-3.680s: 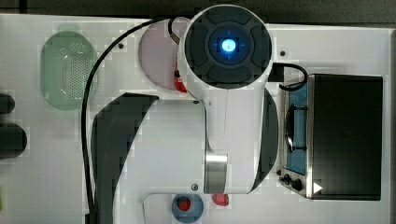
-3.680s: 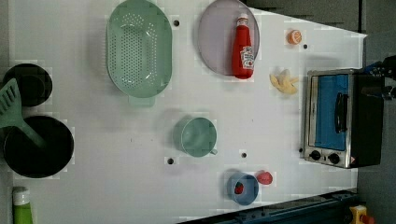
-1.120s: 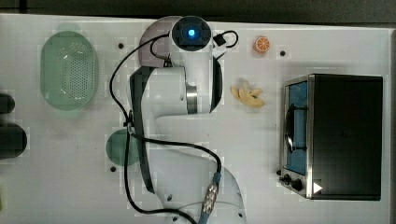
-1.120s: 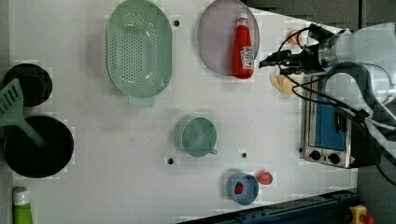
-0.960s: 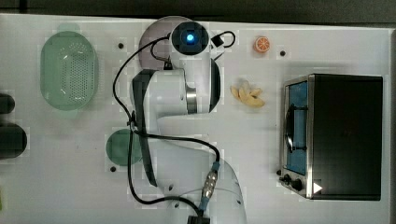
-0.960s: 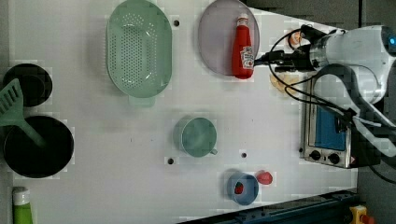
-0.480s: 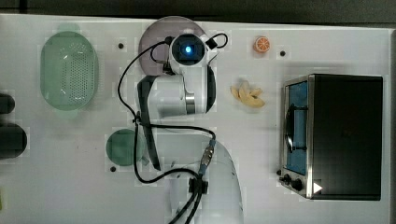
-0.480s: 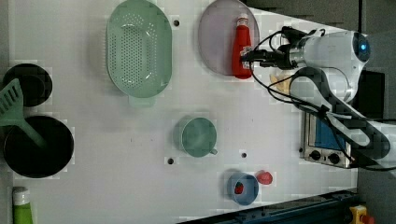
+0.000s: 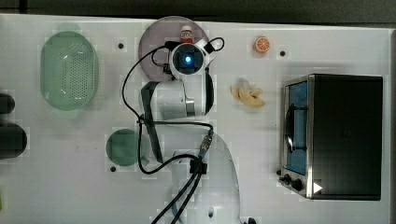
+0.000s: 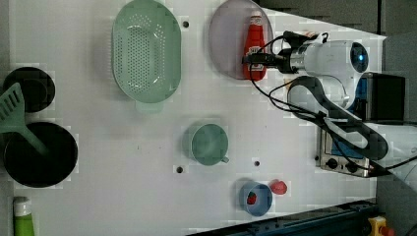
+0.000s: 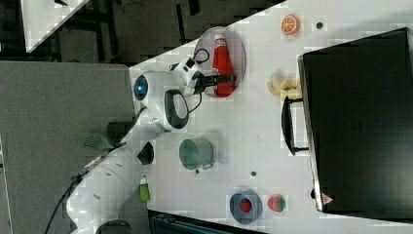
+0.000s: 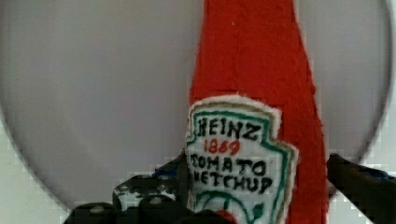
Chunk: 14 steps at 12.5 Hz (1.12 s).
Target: Pick ketchup from plate and place it on table.
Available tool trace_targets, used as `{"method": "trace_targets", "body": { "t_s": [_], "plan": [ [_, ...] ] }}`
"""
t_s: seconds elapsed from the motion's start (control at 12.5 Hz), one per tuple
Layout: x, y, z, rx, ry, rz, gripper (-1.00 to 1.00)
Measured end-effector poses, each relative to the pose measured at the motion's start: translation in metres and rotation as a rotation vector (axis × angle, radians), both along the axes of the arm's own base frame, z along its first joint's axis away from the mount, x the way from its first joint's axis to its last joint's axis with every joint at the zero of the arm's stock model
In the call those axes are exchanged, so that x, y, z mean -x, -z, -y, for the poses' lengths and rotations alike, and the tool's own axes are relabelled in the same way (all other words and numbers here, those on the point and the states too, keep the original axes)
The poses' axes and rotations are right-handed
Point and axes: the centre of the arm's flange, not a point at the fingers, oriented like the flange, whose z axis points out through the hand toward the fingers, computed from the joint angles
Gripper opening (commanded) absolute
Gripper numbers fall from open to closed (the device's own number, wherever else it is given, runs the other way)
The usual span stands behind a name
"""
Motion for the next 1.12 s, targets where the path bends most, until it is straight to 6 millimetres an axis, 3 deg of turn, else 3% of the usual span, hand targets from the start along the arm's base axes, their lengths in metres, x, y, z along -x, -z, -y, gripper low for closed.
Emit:
{"method": "trace_targets", "body": {
  "t_s": [0.16,0.32,0.4,0.88,1.12],
  "plan": [
    [0.002,0.01,-0.001,-0.006,0.001,0.001,0.91],
    [0.003,0.014,-0.002,0.0,-0.007,-0.005,0.43],
    [0.001,0.012,-0.002,0.001,-0.006,0.002,0.3],
    [0.0,0.001,-0.002,0.005,-0.014,0.011,0.3],
    [0.002,-0.052,0.0,0.016,-0.003,-0.044,0.3]
  ]
}}
